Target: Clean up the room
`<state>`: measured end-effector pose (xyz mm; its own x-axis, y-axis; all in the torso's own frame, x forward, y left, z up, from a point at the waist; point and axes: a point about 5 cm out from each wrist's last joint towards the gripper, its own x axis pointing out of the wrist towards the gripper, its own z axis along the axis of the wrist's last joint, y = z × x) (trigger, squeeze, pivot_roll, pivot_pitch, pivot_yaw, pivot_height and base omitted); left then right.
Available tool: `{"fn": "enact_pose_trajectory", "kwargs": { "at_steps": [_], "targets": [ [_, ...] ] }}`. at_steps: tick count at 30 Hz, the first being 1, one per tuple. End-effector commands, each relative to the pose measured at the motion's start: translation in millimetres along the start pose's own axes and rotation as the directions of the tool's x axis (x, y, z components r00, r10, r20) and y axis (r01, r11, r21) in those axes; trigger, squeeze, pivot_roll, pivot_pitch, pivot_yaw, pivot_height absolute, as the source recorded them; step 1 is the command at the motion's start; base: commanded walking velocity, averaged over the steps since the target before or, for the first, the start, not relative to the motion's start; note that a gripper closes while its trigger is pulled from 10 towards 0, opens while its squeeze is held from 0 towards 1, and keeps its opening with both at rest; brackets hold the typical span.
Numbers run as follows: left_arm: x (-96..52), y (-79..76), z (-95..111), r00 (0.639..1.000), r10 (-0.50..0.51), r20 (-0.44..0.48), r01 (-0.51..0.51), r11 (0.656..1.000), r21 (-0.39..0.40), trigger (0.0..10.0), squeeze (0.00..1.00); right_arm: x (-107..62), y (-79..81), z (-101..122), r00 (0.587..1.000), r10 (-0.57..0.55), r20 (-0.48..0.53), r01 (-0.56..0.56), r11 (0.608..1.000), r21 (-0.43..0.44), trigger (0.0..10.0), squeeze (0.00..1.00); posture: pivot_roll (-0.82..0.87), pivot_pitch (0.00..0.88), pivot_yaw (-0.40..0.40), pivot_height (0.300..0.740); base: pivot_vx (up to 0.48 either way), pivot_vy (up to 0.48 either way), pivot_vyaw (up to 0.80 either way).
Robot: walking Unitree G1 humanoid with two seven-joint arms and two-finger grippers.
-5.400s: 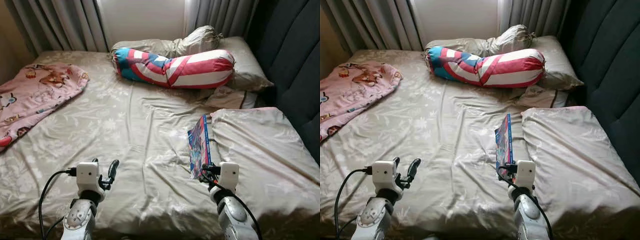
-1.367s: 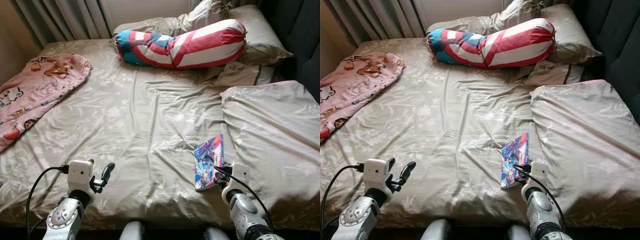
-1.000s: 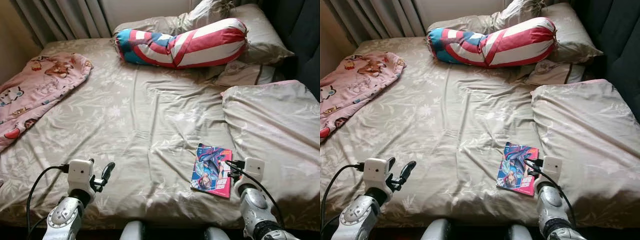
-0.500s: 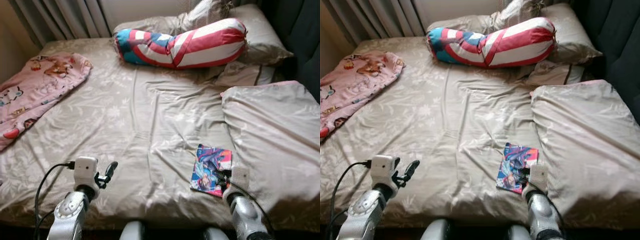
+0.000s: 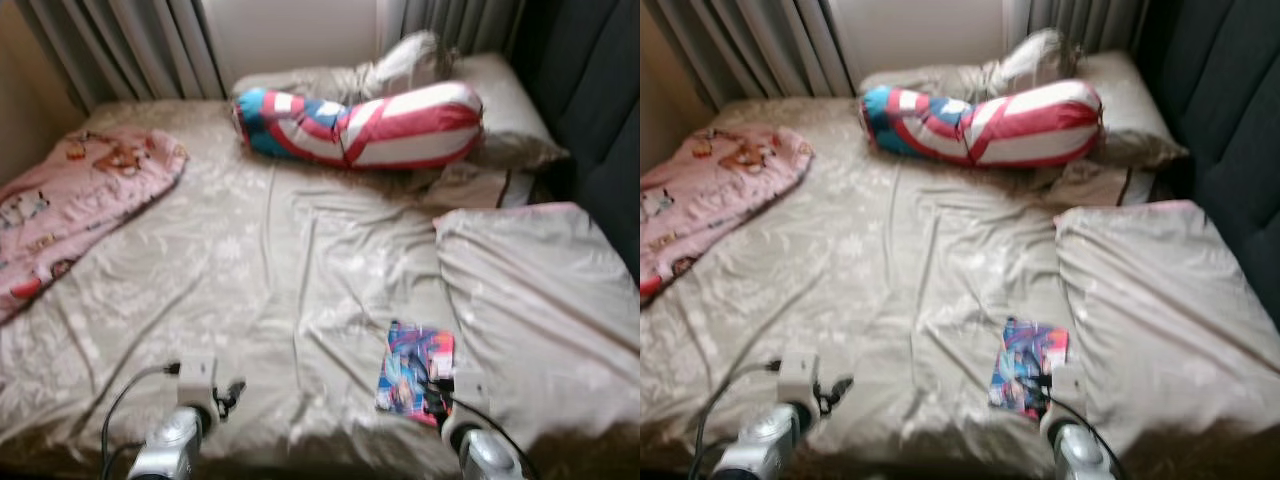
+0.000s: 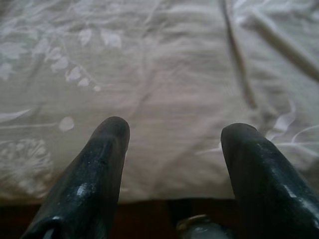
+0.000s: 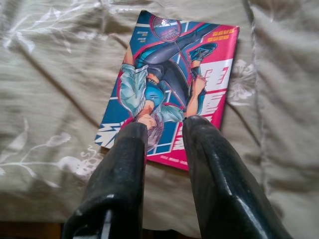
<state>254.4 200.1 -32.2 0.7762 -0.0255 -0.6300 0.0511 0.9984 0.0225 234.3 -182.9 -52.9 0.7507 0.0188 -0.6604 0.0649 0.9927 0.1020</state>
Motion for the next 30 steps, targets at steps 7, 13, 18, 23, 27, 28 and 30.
{"fn": "enact_pose_trajectory", "kwargs": {
  "at_steps": [7, 13, 18, 23, 27, 28, 30],
  "targets": [
    [-6.4, -12.8, -39.4, 0.991, 0.032, -0.127, -0.035, 0.999, -0.027, 10.0, 0.00, -12.2, -4.4, -41.7, 0.989, -0.038, -0.144, 0.037, 0.999, -0.008, 10.0, 0.00, -0.04, 0.000, -0.021, 0.740, 0.000, 0.000, 0.00],
    [-8.3, -18.2, -48.9, 0.986, 0.027, -0.163, -0.025, 1.000, 0.014, 10.0, 0.00, -18.4, -3.6, -58.7, 0.979, -0.032, -0.202, 0.023, 0.999, -0.044, 10.0, 0.00, -0.05, 0.000, -0.022, 0.740, 0.000, 0.000, 0.00],
    [-8.1, -23.2, -51.0, 0.985, 0.018, -0.173, -0.009, 0.999, 0.053, 10.0, 0.00, -20.5, -4.1, -62.1, 0.979, -0.007, -0.205, -0.015, 0.994, -0.107, 10.0, 0.00, -0.06, 0.000, -0.021, 0.740, 0.000, 0.000, 0.47],
    [-9.4, -23.1, -55.1, 0.981, 0.018, -0.191, -0.005, 0.998, 0.068, 10.0, 0.00, -19.7, 2.6, -62.4, 0.979, 0.011, -0.201, -0.033, 0.994, -0.104, 10.0, 0.00, -0.06, 0.000, -0.014, 0.740, 0.000, 0.000, 0.80],
    [-10.2, -21.4, -57.1, 0.979, 0.023, -0.205, -0.005, 0.996, 0.090, 10.0, 0.00, -19.3, 7.2, -63.5, 0.977, 0.023, -0.211, -0.046, 0.994, -0.104, 10.0, 0.00, -0.06, 0.000, -0.008, 0.740, 0.000, 0.318, 0.72],
    [-10.2, -21.1, -57.4, 0.978, 0.024, -0.207, -0.004, 0.995, 0.095, 10.0, 0.00, -19.2, 7.9, -63.6, 0.977, 0.024, -0.212, -0.047, 0.994, -0.101, 10.0, 0.00, -0.06, 0.000, -0.007, 0.740, 0.000, 0.480, 0.00],
    [-10.1, -21.0, -57.2, 0.978, 0.025, -0.207, -0.004, 0.995, 0.100, 10.0, 0.00, -18.8, 9.0, -63.2, 0.977, 0.024, -0.211, -0.045, 0.995, -0.094, 10.0, 0.00, -0.06, 0.000, -0.003, 0.740, 0.000, 0.480, 0.00]
  ]
}}
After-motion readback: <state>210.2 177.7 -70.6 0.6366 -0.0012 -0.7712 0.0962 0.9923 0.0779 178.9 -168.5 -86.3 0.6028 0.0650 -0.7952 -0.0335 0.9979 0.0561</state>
